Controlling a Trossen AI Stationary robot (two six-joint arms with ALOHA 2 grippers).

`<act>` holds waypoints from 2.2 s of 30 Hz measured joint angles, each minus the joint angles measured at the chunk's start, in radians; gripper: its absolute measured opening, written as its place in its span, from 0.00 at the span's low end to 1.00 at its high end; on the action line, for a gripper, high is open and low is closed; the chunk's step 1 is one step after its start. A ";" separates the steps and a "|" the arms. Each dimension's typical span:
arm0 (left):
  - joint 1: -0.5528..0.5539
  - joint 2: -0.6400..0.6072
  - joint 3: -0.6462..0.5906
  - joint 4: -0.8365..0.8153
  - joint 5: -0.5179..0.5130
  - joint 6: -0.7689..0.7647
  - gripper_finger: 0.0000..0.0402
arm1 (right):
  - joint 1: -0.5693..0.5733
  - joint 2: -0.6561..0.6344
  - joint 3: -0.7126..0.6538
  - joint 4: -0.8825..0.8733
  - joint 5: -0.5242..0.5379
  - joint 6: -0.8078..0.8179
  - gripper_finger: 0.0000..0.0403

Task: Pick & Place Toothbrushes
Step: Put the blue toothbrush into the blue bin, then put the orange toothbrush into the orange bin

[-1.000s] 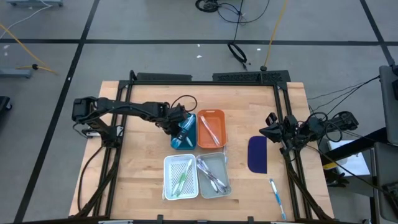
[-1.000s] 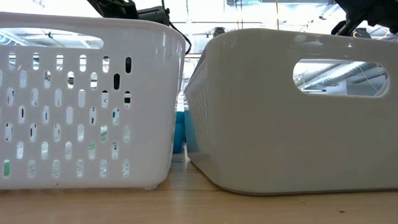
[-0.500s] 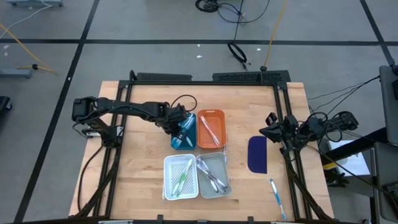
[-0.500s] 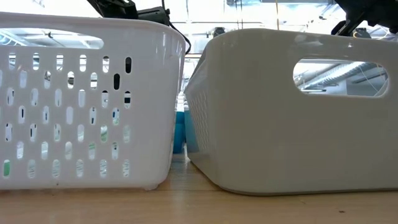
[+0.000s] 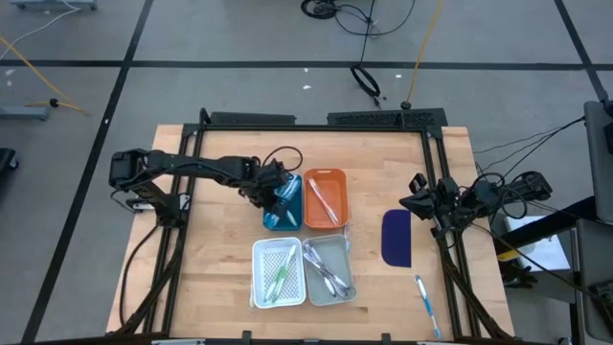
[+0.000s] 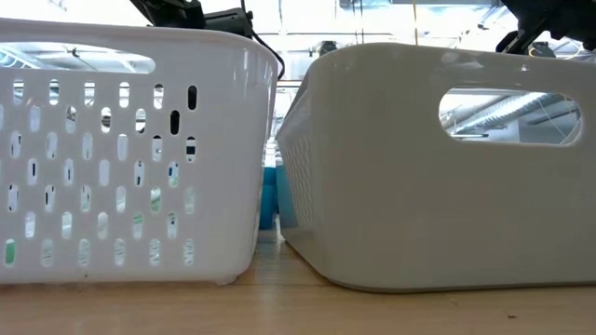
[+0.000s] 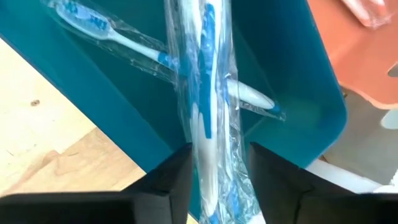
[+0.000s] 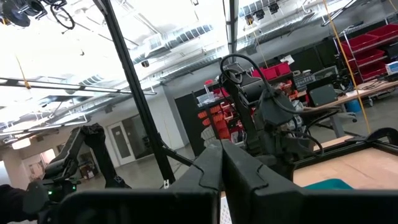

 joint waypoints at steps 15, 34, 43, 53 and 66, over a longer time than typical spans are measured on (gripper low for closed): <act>-0.003 0.000 0.000 -0.001 0.069 0.034 0.47 | 0.000 0.000 0.000 0.000 0.000 0.000 0.00; -0.028 -0.003 0.000 0.074 0.115 0.063 0.47 | 0.000 0.000 0.000 0.000 0.004 0.001 0.00; -0.021 -0.017 0.000 0.008 0.121 0.062 0.47 | 0.000 0.000 0.000 0.000 0.004 0.001 0.00; -0.005 -0.117 0.000 -0.043 0.110 0.030 0.47 | 0.000 0.000 0.000 0.001 0.004 0.001 0.00; -0.087 -0.334 0.000 -0.046 -0.016 -0.159 0.36 | 0.000 0.000 0.000 0.001 0.001 0.001 0.00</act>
